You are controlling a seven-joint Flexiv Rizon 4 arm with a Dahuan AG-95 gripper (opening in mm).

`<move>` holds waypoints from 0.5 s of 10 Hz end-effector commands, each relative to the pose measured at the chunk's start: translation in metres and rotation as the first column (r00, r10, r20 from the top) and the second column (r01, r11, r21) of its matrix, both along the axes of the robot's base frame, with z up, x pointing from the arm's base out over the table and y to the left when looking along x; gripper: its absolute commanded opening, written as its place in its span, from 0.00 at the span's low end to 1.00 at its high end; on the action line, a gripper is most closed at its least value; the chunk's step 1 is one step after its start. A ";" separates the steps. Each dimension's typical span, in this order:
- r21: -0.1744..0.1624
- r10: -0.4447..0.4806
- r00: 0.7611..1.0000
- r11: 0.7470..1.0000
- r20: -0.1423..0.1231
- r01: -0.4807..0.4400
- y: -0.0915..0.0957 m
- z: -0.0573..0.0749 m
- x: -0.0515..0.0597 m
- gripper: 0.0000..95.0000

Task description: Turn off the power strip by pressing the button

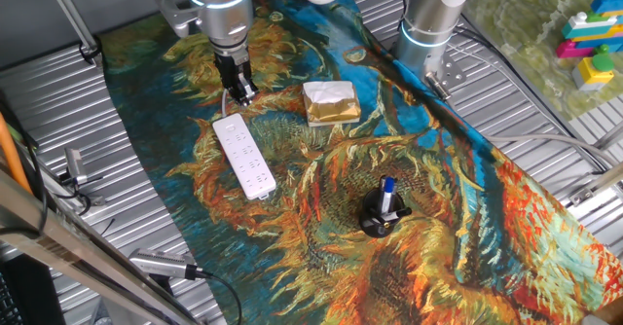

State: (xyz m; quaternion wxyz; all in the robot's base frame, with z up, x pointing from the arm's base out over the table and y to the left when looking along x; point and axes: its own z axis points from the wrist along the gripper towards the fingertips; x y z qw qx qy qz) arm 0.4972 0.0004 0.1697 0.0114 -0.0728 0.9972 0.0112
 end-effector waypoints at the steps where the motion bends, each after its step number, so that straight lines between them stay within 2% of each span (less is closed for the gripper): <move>1: -0.001 0.009 1.000 1.000 0.002 -0.009 0.000 -0.001 -0.002 0.00; 5: -0.005 0.051 0.999 0.999 0.007 -0.051 0.000 -0.001 -0.003 0.00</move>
